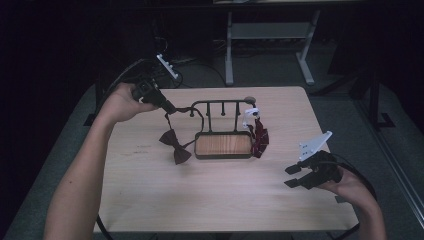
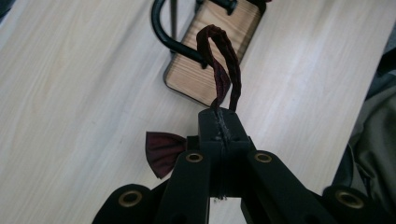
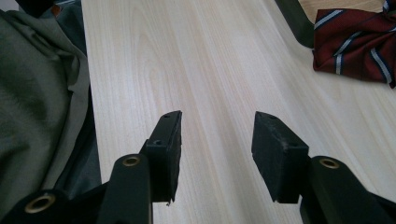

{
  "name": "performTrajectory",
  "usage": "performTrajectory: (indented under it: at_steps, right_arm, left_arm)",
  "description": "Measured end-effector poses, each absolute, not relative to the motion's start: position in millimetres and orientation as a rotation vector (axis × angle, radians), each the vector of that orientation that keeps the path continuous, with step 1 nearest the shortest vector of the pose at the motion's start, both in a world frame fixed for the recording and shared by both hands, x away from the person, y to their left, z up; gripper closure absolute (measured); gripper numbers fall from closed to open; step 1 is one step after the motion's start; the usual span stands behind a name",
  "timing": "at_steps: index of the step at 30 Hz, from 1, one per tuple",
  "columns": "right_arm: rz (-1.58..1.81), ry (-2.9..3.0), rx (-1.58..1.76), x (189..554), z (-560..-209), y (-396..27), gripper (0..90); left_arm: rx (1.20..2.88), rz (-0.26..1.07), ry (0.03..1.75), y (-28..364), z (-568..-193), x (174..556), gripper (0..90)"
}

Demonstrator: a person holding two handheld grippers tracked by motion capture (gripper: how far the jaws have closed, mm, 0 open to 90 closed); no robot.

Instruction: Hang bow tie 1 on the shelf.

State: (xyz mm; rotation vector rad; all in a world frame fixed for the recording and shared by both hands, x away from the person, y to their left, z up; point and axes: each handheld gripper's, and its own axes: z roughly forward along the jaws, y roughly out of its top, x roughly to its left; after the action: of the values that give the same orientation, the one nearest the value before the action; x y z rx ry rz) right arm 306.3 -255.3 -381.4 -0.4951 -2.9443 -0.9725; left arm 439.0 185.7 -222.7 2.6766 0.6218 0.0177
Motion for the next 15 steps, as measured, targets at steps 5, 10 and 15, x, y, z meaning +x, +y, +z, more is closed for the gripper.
performTrajectory:
  at_steps: [5,10,15]
  right_arm:
    - [-0.971,-2.948,-0.491,306.0,-381.2,-255.3,52.2]
    - [-0.981,-2.949,-0.488,306.4,-381.1,-257.1,52.2]
    - [-0.978,-2.944,-0.5,305.6,-380.6,-257.7,52.2]
  left_arm:
    - [2.676,0.019,0.669,186.9,-228.3,448.4,89.5]
    - [2.672,0.017,0.703,187.1,-235.1,455.7,89.4]
    - [2.686,0.02,0.731,185.6,-241.6,460.5,89.3]
